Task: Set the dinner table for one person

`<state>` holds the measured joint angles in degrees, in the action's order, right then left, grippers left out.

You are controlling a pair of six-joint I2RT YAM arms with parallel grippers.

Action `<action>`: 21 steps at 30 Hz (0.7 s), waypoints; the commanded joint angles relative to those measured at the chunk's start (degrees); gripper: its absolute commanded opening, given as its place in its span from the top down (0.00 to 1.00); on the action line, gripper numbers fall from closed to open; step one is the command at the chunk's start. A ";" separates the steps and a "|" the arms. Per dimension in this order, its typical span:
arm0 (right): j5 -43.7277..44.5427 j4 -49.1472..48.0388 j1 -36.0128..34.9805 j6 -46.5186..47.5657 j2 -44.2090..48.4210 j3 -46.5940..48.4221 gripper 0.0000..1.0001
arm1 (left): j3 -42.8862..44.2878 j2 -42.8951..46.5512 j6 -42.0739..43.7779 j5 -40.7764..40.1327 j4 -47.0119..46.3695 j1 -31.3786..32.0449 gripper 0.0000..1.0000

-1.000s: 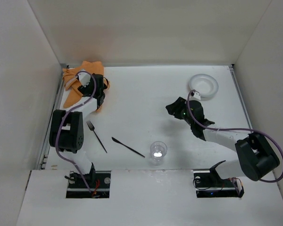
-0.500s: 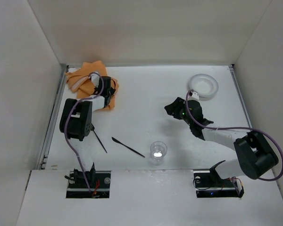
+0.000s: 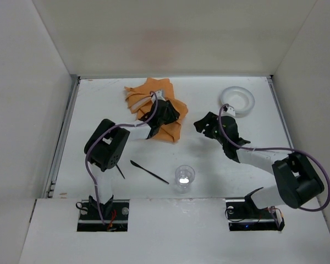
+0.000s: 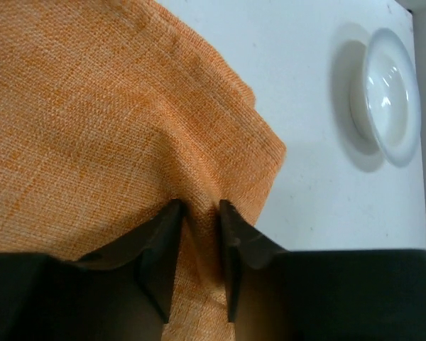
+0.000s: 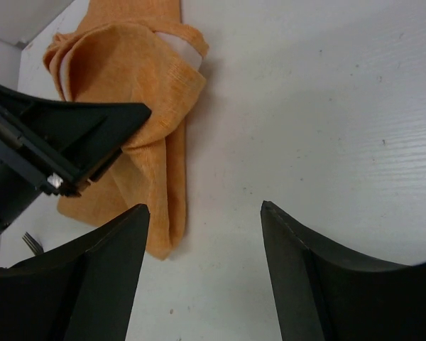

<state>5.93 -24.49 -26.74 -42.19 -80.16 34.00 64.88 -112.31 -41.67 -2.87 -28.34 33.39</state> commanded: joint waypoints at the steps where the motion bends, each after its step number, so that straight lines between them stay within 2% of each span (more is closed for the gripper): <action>1: 1.53 -2.93 0.77 0.80 1.76 0.10 0.29 | -3.17 4.72 -0.60 0.77 -2.86 -0.30 0.66; 3: 1.54 -3.89 0.86 0.62 0.28 0.54 0.29 | -6.59 8.40 -1.48 -0.46 -3.39 -0.65 0.58; 6: 0.05 -4.95 0.51 0.01 -3.32 2.73 0.29 | -12.56 14.38 -2.01 -2.04 -6.19 -1.09 0.54; 14: -3.91 -6.79 -0.28 -6.14 -15.10 11.87 0.26 | -31.55 30.47 -6.40 -8.63 -7.26 -6.09 0.53; 21: -5.41 -8.03 -0.11 -11.76 -23.81 18.91 0.25 | -41.85 37.33 -8.43 -6.80 -3.30 -14.96 0.46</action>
<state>1.80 -28.18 -26.44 -50.41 -102.65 49.89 25.28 -77.56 -48.56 -9.58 -32.16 20.43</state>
